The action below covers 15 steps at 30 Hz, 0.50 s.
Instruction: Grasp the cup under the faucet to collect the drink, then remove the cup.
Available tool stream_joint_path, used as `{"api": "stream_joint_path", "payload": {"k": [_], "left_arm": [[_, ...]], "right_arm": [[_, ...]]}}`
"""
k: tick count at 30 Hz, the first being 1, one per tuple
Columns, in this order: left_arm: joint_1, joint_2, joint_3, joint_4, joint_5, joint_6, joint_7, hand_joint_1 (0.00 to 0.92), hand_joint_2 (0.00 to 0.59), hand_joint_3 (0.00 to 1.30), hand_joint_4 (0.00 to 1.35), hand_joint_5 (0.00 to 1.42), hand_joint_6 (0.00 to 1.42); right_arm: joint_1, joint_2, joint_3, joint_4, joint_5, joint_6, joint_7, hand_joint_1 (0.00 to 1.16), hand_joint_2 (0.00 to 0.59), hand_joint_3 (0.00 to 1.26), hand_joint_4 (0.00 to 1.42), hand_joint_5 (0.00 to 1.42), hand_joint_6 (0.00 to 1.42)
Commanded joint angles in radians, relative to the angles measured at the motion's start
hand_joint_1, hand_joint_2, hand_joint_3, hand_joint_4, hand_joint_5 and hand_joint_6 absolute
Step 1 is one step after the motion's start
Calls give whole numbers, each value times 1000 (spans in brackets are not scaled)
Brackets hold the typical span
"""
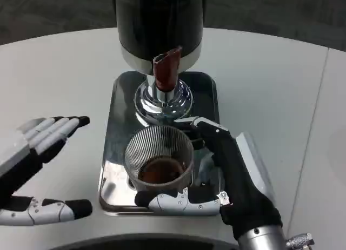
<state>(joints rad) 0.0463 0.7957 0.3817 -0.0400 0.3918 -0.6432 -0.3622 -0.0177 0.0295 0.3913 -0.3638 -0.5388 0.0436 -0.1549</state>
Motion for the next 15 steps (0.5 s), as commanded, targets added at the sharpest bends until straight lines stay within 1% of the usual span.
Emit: {"api": "stream_joint_path", "payload": {"k": [1,6,9,15], "left_arm": [[42,-33,-35,-55,77,2,68,0,89,0,0,0,0],[67,-54,-75,-40,148,-13,150,0,86,0,0,0,0],[81,-61,-90,-35,177,-21,196,0,88,0,0,0,0],[134,-87,-107,-67,237,-13,275,0,86,0,0,0,0]], "right_arm": [[29,7,12,-78,-1,0,21,1149,133,674,884,916,1280],[53,7,35,-126,-26,-4,34,1148,133,682,885,926,1280],[64,12,43,-140,-25,0,40,1145,132,682,885,927,1280],[97,13,62,-188,-25,8,57,1141,132,683,885,927,1280]]}}
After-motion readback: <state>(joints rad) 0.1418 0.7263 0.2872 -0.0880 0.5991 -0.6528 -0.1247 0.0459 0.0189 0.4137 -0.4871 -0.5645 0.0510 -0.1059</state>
